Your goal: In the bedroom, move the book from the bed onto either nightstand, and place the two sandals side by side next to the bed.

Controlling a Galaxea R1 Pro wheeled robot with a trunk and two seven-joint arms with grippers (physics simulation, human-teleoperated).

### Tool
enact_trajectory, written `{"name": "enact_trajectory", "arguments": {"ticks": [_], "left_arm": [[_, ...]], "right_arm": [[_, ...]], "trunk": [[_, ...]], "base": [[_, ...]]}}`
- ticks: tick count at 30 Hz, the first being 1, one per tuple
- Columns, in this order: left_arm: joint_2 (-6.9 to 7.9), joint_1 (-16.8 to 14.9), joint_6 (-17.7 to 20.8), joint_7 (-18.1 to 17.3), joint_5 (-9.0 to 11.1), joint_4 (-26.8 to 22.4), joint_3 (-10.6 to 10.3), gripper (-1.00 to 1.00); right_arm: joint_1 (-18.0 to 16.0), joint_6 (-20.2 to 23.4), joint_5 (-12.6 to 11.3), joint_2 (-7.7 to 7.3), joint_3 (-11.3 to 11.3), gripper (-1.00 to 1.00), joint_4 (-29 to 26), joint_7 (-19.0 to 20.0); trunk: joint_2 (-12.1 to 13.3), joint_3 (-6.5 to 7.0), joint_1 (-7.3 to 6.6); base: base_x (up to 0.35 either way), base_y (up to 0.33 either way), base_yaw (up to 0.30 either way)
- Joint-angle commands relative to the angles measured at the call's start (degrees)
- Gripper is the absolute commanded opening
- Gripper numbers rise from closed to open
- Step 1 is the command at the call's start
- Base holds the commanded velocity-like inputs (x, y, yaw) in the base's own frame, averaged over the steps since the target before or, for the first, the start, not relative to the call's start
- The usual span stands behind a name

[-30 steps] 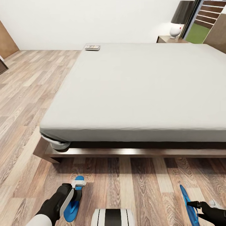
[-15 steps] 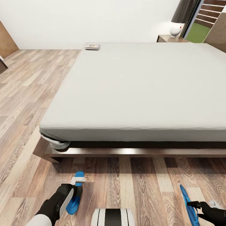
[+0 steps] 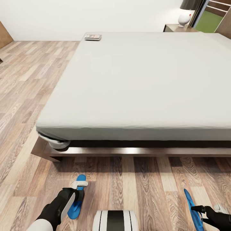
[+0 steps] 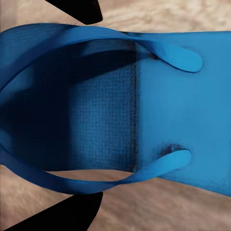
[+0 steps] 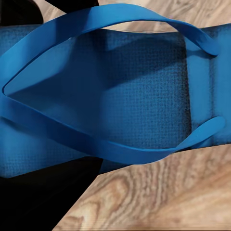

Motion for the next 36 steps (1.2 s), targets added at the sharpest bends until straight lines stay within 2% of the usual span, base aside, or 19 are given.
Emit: {"name": "enact_trajectory", "arguments": {"ticks": [1, 5, 15, 23, 28, 36], "left_arm": [[0.08, -0.01, 0.23, 0.58, 0.57, -0.09, -0.40, -1.00], [0.08, 0.00, 0.20, 0.58, 0.57, -0.09, -0.41, -1.00], [0.08, 0.00, 0.12, 0.40, 0.65, -0.18, -0.39, -1.00], [0.17, -0.01, 0.11, 0.35, 0.66, -0.18, -0.05, -1.00], [0.17, -0.01, 0.11, 0.34, 0.66, -0.18, -0.04, -1.00], [0.17, -0.01, 0.19, 0.44, 0.66, -0.18, -0.04, -1.00]], "right_arm": [[-0.03, 0.34, 0.10, 0.02, -0.19, -1.00, -0.01, 0.16], [-0.03, 0.34, 0.10, 0.02, -0.19, -1.00, -0.01, 0.16], [-0.03, 0.34, 0.10, 0.02, -0.19, -1.00, -0.01, 0.16], [-0.03, 0.34, 0.10, 0.02, -0.19, -1.00, -0.01, 0.16], [-0.03, 0.34, 0.10, 0.02, -0.19, -1.00, -0.01, 0.16], [-0.03, 0.34, 0.10, 0.02, -0.19, -1.00, -0.01, 0.16]], "trunk": [[-0.03, -0.26, 0.01], [-0.08, -1.15, 0.12], [-0.08, -1.15, 0.12], [-0.08, -1.15, 0.12], [-0.08, -1.15, 0.12], [-0.08, -1.15, 0.12]], "base": [[0.000, 0.000, 0.000], [0.000, 0.000, 0.000], [0.012, 0.009, 0.000], [0.222, 0.161, 0.000], [0.034, 0.202, 0.000], [0.002, 0.022, 0.000]]}}
